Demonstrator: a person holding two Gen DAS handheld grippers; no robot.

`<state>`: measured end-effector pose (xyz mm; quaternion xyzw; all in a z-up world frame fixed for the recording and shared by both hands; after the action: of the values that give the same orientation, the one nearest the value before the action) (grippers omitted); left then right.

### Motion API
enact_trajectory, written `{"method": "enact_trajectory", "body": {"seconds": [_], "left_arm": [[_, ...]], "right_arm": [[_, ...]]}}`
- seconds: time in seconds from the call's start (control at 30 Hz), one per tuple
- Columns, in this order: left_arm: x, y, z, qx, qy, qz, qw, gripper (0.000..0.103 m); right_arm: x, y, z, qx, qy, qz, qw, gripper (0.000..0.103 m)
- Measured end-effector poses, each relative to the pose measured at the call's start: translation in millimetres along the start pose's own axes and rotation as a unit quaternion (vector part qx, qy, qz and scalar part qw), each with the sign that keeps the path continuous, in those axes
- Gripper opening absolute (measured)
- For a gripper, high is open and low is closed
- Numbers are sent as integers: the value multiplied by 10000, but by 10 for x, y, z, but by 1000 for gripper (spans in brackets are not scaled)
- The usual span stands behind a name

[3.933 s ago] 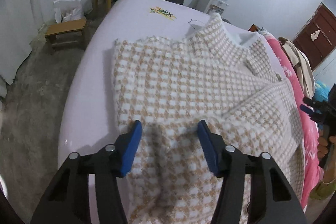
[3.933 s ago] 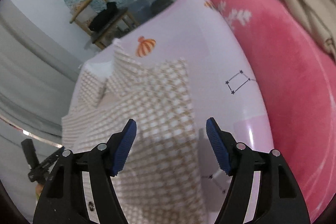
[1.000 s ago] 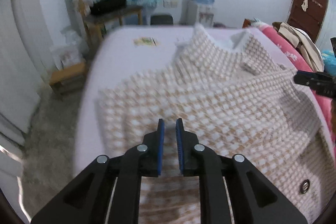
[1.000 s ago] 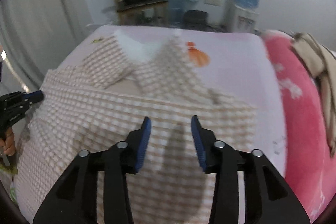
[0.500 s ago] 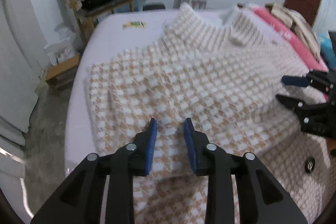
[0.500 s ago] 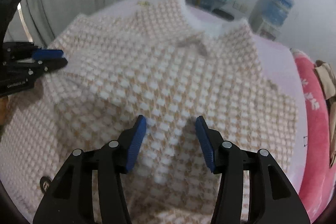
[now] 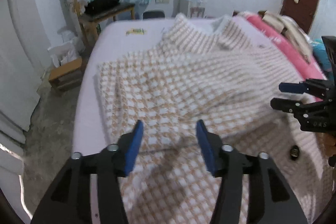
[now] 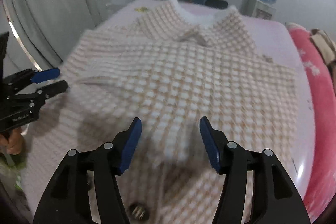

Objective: Fold large clothes

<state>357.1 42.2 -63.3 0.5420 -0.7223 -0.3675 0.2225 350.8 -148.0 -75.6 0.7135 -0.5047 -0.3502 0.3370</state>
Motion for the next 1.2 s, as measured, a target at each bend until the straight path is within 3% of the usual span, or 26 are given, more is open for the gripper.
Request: {"method": "enact_trajectory", "body": {"seconds": [0.2,0.33,0.5,0.63,0.7,0.87,1.07,1.2], "left_arm": [[261,609,334,136,-356,-28,9993,82],[523,839,759,-72,-461,29,9989,89],[810,928,1275,-443,-484,-78,9978,90],[916,888,1552,-661,-394,-219,9968,91],[947,876,1643,-730,-262,-121,9969,91],[934,790,1783,-832,-11,-121,9965,97],[907,779,1815,-766,97,-56,9970,98],[910,798,1805,-689,95,-56,9976,98]], "right_arm": [[-164,741,563,375,-234,-148,9989,82],[-110,1014,1054,528,-488,205,9972,85],[-73,1144,1656,313,-892,471,9944,85],[-38,1143,1948,205,-1102,619,9918,85],[-33,1154,2086,148,-1152,762,9903,85],[4,1130,2288,122,-1286,840,9881,85],[23,1030,2424,34,-1476,680,9867,86],[75,998,2478,89,-1682,566,9841,92]]}}
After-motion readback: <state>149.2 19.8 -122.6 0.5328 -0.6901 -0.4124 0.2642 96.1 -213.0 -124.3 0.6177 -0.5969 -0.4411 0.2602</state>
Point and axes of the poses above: each gripper's, at about its wrist camera, not at the fingertips, and y roughly against the way its jaws point, x to its right, z to its underside, the point moved 7 cm from there along -y, roughly the way its jaws point, and after that the axes turned 8 degrees about -y, right-handed, at the moved point
